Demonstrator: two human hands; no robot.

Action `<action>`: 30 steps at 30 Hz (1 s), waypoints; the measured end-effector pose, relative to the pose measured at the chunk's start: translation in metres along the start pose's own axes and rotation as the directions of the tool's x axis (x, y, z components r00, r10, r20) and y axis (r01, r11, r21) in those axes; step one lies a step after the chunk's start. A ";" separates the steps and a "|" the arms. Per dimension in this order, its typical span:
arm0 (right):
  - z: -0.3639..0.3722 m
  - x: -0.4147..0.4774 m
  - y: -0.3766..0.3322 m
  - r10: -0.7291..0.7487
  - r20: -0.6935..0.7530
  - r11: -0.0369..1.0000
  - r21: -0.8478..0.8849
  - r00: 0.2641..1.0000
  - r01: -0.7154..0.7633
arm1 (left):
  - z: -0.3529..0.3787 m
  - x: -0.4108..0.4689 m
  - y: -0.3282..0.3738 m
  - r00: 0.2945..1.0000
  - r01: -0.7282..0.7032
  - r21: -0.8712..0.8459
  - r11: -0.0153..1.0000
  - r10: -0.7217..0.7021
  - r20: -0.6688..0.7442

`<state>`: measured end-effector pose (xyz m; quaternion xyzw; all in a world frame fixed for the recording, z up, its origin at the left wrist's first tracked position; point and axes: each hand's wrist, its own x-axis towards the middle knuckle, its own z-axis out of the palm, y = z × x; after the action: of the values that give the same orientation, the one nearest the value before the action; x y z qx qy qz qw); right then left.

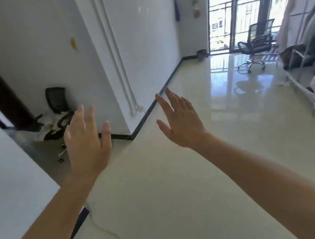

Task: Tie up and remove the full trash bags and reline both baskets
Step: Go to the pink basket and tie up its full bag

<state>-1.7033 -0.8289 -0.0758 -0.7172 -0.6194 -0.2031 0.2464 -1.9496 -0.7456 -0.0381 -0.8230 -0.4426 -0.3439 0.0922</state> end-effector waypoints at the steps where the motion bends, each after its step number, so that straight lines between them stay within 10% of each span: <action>1: -0.006 -0.010 0.038 0.055 0.011 0.998 -0.029 0.998 -0.055 | 0.024 0.010 0.034 0.999 -0.033 -0.035 0.999 0.034 0.021; 11: -0.073 -0.080 0.336 0.425 -0.044 0.858 -0.298 0.904 -0.418 | 0.188 0.078 0.315 0.951 -0.245 -0.332 0.911 0.292 0.100; 30: 0.042 0.181 0.691 0.417 -0.131 0.843 -0.315 0.900 -0.436 | 0.477 0.418 0.475 0.929 -0.337 -0.406 0.849 0.371 0.004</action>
<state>-0.9932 -0.7375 -0.0712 -0.8622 -0.3932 -0.2661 0.1769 -1.1868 -0.5310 -0.0505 -0.9051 -0.2074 -0.3697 -0.0336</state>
